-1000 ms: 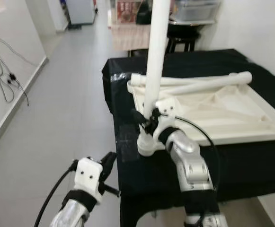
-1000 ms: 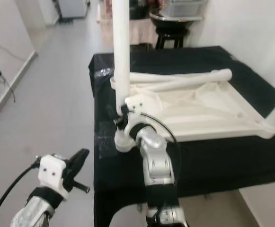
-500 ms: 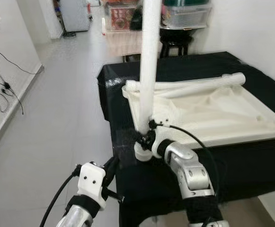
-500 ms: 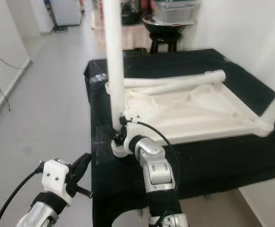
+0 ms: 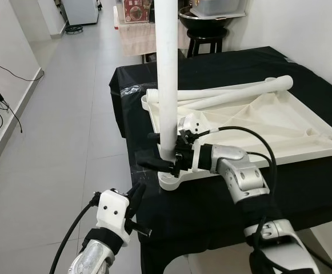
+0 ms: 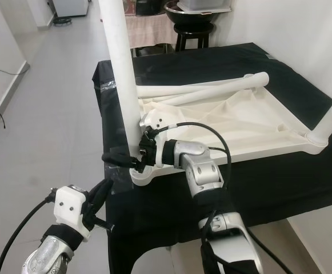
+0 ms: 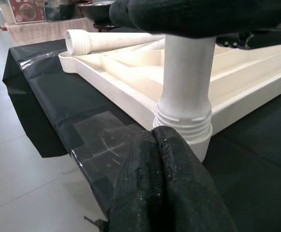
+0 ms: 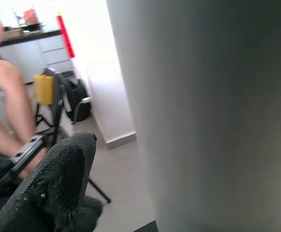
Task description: Building children table
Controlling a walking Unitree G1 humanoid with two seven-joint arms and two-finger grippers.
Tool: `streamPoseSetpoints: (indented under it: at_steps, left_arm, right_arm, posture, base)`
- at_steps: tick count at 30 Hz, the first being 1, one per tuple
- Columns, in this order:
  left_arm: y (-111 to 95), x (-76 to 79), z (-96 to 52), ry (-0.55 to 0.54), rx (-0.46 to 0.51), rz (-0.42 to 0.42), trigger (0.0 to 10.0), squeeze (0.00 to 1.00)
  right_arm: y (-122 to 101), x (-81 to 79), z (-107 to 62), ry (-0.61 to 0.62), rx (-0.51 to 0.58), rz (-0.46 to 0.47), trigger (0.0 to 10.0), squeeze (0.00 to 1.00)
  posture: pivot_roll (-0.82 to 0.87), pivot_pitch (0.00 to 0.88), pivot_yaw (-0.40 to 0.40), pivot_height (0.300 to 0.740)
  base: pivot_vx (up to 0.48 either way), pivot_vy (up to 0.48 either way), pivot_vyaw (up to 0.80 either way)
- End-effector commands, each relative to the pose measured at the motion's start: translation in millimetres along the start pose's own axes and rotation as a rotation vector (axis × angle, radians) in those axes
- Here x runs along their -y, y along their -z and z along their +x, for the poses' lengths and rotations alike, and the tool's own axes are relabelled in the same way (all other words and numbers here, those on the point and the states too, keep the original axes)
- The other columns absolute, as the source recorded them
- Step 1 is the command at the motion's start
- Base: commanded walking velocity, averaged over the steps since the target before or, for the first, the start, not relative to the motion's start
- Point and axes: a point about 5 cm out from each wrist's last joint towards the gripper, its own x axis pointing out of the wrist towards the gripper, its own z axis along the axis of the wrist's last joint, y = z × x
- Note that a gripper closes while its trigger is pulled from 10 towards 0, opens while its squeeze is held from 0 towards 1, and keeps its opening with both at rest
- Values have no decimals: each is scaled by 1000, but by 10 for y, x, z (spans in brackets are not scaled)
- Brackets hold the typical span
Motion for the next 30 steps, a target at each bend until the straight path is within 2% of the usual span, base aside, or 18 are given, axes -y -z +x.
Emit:
streamPoseSetpoints:
  at_steps: [1,2,4,6,14,16,17,18,19,20,21,22,23,24,25,27,30]
  left_arm:
    - [41,-20,-8,-7,-13,1,10000,0]
    - [46,-20,-6,-6,-14,1,10000,0]
    - [54,-14,-5,-4,-16,2,10000,0]
    - [55,-11,-5,-4,-16,2,10000,0]
    - [47,4,-15,-3,-15,1,10000,0]
    - [39,7,-23,-1,-15,-1,10000,0]
    - [39,7,-23,-1,-15,-1,10000,0]
    - [35,5,-31,0,-15,-1,10000,0]
    - [26,-4,-42,-1,-14,-1,10000,0]
    - [26,-4,-42,-1,-14,-1,10000,0]
    - [19,-10,-48,-2,-13,0,10000,0]
    - [15,-19,-47,-1,-13,1,10000,0]
    - [15,-19,-47,-1,-13,1,10000,0]
    - [12,-24,-45,-1,-13,2,10000,0]
    - [12,-24,-45,-1,-13,2,10000,0]
    - [17,-21,-34,5,-14,1,10000,0]
    - [15,-20,-31,4,-13,5,10000,0]
  right_arm:
    - [48,-8,131,-98,-33,31,8745,0]
    - [58,46,142,-115,-40,52,0,0]
    - [88,138,144,-89,-48,82,0,0]
    - [111,163,127,-74,-46,100,0,0]
    - [231,160,-11,-27,-60,80,0,0]
    - [348,130,-93,72,-110,60,0,0]
    - [348,130,-93,72,-110,60,0,0]
    - [400,113,-83,158,-121,50,0,0]
    - [397,186,-43,585,-53,90,0,0]
    - [397,186,-43,585,-53,90,0,0]
    - [415,219,-99,905,-17,151,0,0]
    - [515,-9,-61,942,-30,106,0,0]
    - [515,-9,-61,942,-30,106,0,0]
    - [560,-192,-17,911,-33,62,0,0]
    - [560,-192,-17,911,-33,62,0,0]
    - [592,-162,18,808,-42,96,0,0]
    - [600,-80,15,810,-46,139,0,0]
  posture:
    - [25,13,11,740]
    - [25,13,11,740]
    - [29,9,11,740]
    - [28,9,11,740]
    - [22,20,13,740]
    - [16,31,13,740]
    - [16,31,13,740]
    - [10,39,12,740]
    - [1,51,17,740]
    - [1,51,17,740]
    - [1,51,17,740]
    - [-14,61,24,740]
    - [-14,61,24,740]
    - [-14,61,24,740]
    - [-14,61,24,740]
    - [-2,50,14,740]
    - [-2,52,18,740]
  base:
    - [0,0,0]
    - [0,0,0]
    - [0,0,0]
    - [0,0,0]
    - [0,0,0]
    - [0,0,0]
    - [0,0,0]
    - [0,0,0]
    - [0,0,0]
    - [0,0,0]
    - [0,0,0]
    - [0,0,0]
    - [0,0,0]
    - [0,0,0]
    - [0,0,0]
    - [0,0,0]
    - [0,0,0]
